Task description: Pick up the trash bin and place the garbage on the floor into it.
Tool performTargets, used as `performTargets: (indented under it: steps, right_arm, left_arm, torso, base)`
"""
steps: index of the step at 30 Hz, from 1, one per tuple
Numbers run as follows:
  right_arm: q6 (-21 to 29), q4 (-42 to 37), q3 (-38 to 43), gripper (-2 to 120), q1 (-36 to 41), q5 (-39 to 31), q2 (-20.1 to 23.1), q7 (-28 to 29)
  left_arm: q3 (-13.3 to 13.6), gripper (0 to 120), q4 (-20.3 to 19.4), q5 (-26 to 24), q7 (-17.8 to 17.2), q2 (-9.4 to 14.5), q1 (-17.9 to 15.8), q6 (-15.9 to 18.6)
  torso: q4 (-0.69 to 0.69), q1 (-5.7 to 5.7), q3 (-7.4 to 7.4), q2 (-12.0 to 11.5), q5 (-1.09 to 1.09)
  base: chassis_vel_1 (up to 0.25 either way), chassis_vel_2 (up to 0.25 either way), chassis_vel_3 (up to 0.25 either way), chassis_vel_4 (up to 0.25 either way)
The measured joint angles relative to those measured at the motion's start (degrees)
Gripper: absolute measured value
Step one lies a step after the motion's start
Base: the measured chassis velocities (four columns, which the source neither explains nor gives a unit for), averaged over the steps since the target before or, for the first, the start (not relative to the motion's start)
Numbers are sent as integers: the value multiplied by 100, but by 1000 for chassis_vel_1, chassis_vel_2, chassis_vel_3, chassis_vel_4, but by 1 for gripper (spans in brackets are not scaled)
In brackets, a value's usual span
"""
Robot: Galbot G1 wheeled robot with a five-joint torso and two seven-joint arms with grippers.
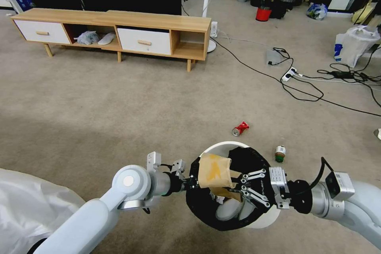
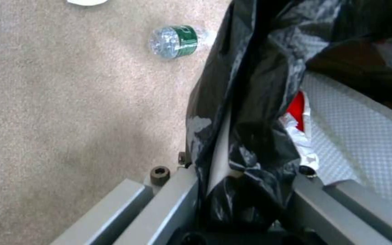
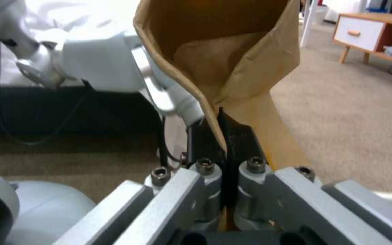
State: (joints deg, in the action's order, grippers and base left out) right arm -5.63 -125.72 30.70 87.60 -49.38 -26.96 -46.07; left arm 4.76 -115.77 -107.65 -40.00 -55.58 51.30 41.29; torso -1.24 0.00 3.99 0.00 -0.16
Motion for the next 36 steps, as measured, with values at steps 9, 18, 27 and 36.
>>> performTargets:
  steps: [9, 18, 27, 36]
  right_arm:
    - [-48, 224, -155, 0, -4, 217, -86, -12]
    - [-94, 398, -396, 0, -6, 505, -230, -11]
    - [-111, 444, -393, 0, -23, 552, -206, -1]
    - [-119, 393, -376, 21, -17, 525, -187, -10]
  left_arm:
    - [9, 0, -28, 12, -6, -48, -8, -32]
    - [12, 0, -28, 56, -14, -135, -30, -63]
    - [25, 0, -25, 103, -15, -183, -20, -65]
    - [28, 0, 9, 129, -15, -213, -17, -66]
  torso:
    - [0, 0, 0, 0, 0]
    - [0, 0, 0, 0, 0]
    - [0, 0, 0, 0, 0]
    - [0, 0, 0, 0, 0]
  base:
    - [0, 0, 0, 0]
    - [0, 0, 0, 0]
    - [0, 0, 0, 0]
    - [0, 0, 0, 0]
